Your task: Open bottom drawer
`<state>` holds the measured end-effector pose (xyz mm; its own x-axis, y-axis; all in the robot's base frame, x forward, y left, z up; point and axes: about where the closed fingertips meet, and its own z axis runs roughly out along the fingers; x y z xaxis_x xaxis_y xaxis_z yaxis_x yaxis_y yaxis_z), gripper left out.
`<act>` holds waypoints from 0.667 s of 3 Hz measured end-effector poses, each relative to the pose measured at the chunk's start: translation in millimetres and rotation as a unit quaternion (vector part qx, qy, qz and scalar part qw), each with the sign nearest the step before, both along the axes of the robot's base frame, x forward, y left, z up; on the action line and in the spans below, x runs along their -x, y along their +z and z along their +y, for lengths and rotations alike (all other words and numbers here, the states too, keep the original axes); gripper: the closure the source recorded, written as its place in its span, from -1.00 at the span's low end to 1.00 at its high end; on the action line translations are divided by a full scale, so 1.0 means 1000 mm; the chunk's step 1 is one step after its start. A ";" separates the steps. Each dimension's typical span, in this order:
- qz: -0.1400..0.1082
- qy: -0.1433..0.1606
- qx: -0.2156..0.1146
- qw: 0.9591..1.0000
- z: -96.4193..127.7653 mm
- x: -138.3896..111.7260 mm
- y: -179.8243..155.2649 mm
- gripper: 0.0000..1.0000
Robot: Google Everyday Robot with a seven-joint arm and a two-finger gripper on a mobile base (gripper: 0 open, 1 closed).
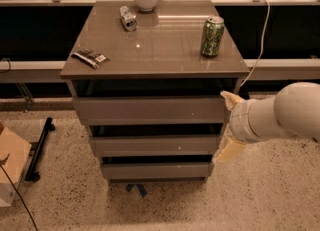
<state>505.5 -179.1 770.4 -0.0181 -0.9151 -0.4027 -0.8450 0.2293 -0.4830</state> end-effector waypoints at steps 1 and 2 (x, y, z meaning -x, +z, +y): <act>0.022 0.000 0.012 1.000 0.011 0.003 -0.028 -1.00; 0.037 -0.009 0.003 0.999 0.017 0.008 -0.060 -1.00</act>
Offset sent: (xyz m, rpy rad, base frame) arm -0.0125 0.0212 -0.1028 0.0253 0.1072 -0.0534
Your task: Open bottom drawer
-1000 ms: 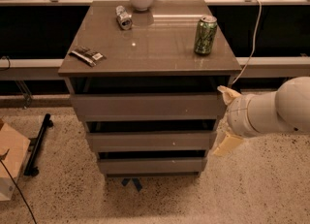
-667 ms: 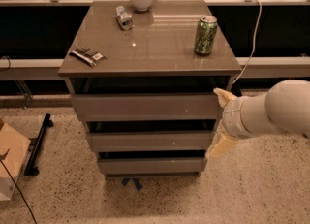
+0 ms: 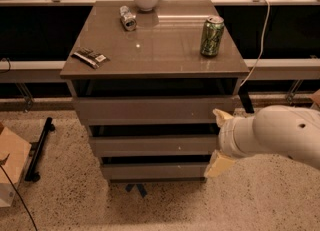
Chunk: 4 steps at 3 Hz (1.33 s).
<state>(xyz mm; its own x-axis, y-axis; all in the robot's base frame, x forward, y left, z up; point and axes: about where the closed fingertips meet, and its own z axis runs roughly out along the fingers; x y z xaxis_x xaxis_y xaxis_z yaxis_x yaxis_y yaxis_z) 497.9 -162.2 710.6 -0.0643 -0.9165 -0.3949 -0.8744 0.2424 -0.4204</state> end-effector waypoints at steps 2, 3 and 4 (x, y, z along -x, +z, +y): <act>-0.001 -0.020 -0.054 0.998 0.016 -0.013 -0.063 -1.00; 0.026 -0.018 -0.086 0.996 0.030 -0.036 -0.129 -1.00; 0.033 -0.019 -0.079 0.996 0.031 -0.035 -0.139 -1.00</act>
Offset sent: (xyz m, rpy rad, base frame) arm 0.0268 0.0242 -0.1003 0.1788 -0.0170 -0.0664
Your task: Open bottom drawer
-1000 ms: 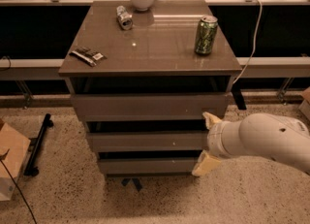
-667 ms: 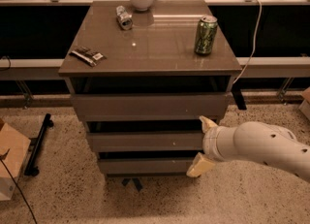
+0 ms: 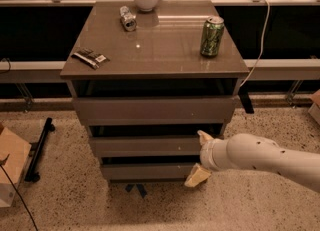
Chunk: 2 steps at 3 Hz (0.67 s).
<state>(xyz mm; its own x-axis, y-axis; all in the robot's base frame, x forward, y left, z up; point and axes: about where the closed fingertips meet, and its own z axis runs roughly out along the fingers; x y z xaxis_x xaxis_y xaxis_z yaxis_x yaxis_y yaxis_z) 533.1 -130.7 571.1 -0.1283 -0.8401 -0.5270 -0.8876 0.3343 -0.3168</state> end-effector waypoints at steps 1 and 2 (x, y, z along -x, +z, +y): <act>0.012 -0.015 0.001 1.000 0.000 -0.001 -0.022 -1.00; 0.028 -0.024 -0.014 0.999 0.000 -0.002 -0.045 -1.00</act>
Offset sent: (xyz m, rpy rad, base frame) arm 0.0023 -0.0069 -0.0785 0.0777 0.1019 -0.0804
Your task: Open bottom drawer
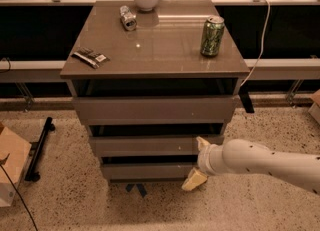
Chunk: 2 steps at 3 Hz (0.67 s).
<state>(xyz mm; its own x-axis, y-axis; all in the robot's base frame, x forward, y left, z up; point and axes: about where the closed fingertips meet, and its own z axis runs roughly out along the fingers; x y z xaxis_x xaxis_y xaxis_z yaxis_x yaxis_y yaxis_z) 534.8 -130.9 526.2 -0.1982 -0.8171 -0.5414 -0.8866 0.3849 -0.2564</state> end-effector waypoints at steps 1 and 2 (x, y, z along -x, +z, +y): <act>0.013 -0.011 -0.031 0.999 -0.003 -0.003 -0.025 -1.00; 0.027 -0.026 -0.077 0.996 -0.008 -0.011 -0.057 -1.00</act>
Offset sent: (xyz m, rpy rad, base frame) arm 0.0170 -0.0169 -0.0762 0.2132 0.0711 -0.0741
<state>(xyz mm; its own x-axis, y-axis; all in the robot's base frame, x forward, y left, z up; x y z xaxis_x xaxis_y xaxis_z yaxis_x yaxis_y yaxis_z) 545.9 -139.1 469.4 -0.2716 -0.7124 -0.6471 -0.8750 0.4627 -0.1421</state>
